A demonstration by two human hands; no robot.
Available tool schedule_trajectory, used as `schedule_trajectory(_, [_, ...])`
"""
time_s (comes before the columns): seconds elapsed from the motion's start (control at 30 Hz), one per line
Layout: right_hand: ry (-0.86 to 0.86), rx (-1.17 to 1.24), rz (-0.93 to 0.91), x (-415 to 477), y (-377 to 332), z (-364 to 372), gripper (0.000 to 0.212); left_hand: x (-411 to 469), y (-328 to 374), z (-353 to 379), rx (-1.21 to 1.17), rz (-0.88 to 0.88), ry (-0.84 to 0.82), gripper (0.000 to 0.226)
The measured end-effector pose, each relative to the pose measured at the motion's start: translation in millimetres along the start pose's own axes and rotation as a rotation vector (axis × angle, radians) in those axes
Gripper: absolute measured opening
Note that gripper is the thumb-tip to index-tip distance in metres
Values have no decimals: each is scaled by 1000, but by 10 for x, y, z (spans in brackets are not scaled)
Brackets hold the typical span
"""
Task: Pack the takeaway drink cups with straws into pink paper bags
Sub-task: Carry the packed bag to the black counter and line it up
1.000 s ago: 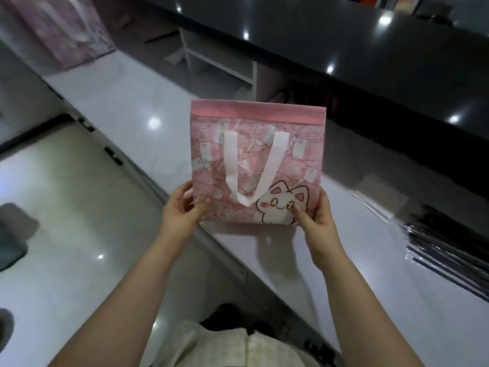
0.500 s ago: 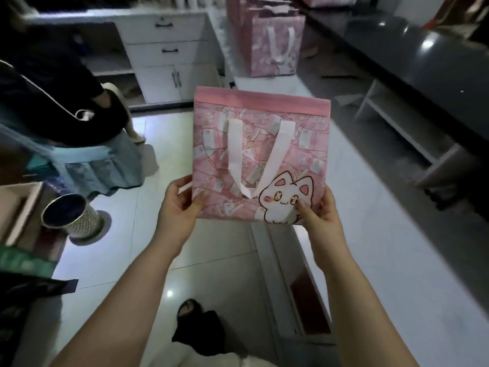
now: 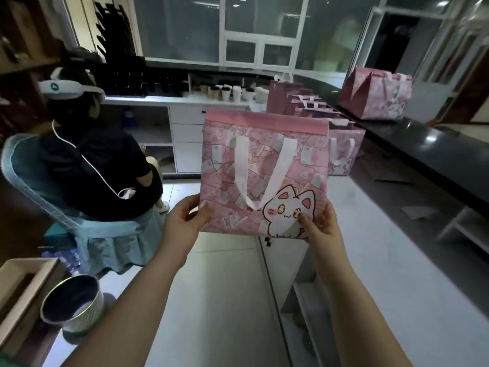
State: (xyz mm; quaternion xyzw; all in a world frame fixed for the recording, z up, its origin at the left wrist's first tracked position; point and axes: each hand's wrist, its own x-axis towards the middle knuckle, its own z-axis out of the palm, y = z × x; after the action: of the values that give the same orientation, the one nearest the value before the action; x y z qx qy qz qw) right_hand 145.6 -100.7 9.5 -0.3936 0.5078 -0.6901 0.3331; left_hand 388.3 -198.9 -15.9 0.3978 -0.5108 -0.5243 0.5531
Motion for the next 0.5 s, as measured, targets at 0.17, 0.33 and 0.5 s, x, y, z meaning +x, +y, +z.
schedule_trajectory(0.17, [64,-65,-35,933,-86,415,54,1122,150,124,41,65,23,53])
schedule_trajectory(0.33, [81,-89,-53,1871,-205,546,59,2130,226,425,12,88,-20,52])
schedule_trajectory(0.5, [91,-59,-152,2856,-204,522,54,3090,286,858,-13,136,-63,40])
